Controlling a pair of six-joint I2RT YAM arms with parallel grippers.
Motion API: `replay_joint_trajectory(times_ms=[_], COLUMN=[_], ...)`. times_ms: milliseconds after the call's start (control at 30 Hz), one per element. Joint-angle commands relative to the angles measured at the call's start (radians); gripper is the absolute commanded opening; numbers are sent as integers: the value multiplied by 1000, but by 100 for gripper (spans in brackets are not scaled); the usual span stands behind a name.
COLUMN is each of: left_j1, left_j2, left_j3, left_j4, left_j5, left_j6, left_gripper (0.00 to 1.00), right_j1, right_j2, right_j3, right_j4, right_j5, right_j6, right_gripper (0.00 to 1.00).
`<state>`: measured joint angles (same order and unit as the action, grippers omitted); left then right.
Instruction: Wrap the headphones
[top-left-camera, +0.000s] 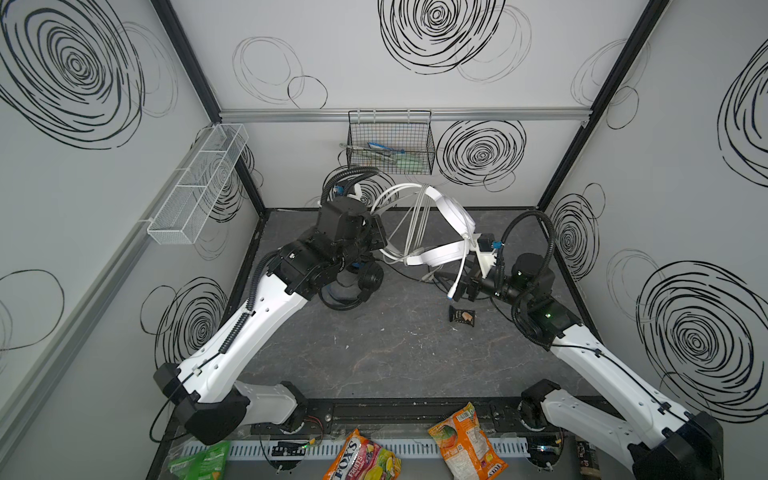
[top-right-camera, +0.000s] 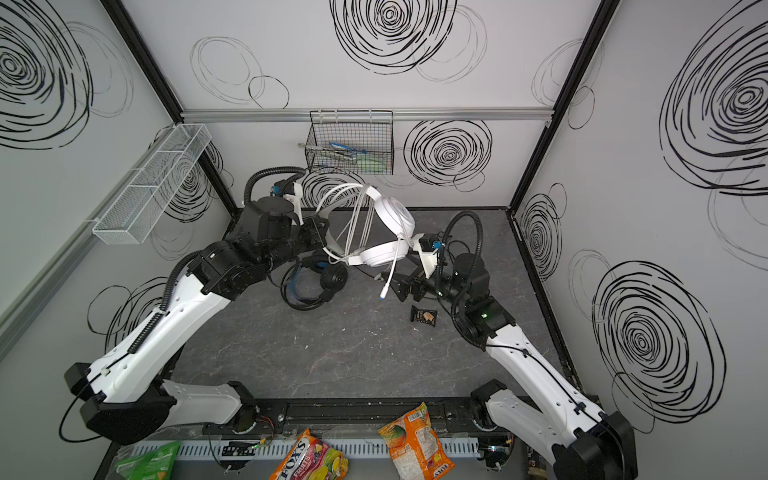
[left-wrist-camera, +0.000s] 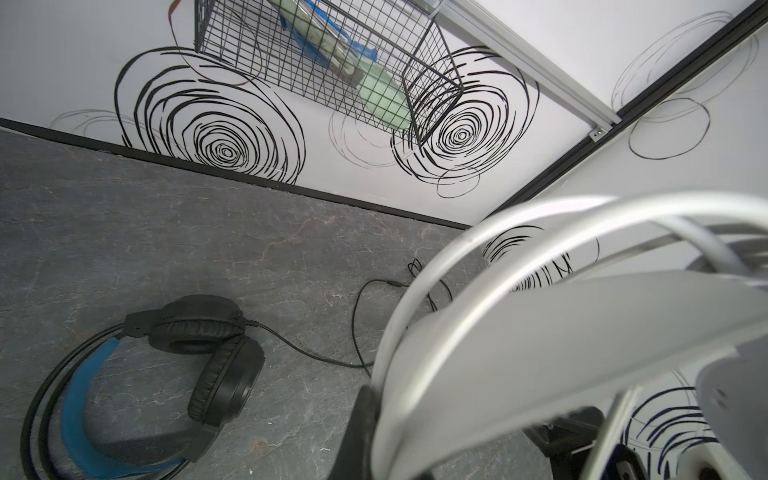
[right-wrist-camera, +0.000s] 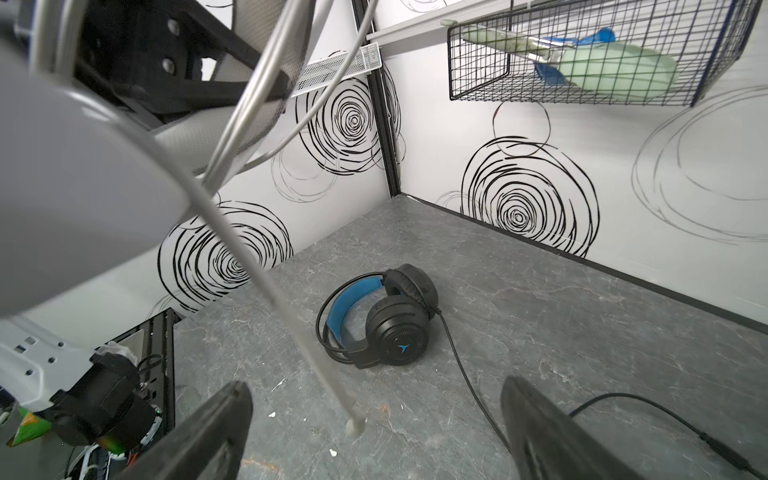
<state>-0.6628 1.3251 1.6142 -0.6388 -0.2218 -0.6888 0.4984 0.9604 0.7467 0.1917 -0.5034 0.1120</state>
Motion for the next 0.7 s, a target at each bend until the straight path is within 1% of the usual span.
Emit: replay_joint_trajectory(times_ms=[0, 67, 100, 133, 233, 333, 400, 500, 667], left_j1=[-20, -30, -32, -32, -29, -25, -26, -31, -33], left_j2=[-21, -19, -20, -20, -22, -21, -22, -35, -69], left_j3=[16, 16, 15, 15, 23, 39, 47, 43, 30], left_j4=[142, 143, 145, 146, 148, 147, 142, 136, 111], left_j5=[21, 16, 15, 15, 15, 17, 6, -46, -185], left_j6=[-60, -61, -63, -64, -61, -57, -53, -35, 12], left_gripper=[0, 0, 0, 0, 0, 0, 0, 0, 0], right_j1=[9, 10, 14, 18, 23, 23, 20, 18, 3], right_j2=[28, 45, 53, 57, 49, 22, 10, -10, -43], right_j3=[54, 65, 68, 72, 54, 22, 9, -8, -25], right_j4=[74, 89, 94, 94, 95, 88, 71, 40, 2], right_j5=[28, 21, 14, 5, -6, 6, 17, 52, 114], right_j6=[-3, -3, -8, -14, -13, -3, -7, -16, -21], right_gripper=[98, 100, 96, 88, 59, 38, 28, 20, 15])
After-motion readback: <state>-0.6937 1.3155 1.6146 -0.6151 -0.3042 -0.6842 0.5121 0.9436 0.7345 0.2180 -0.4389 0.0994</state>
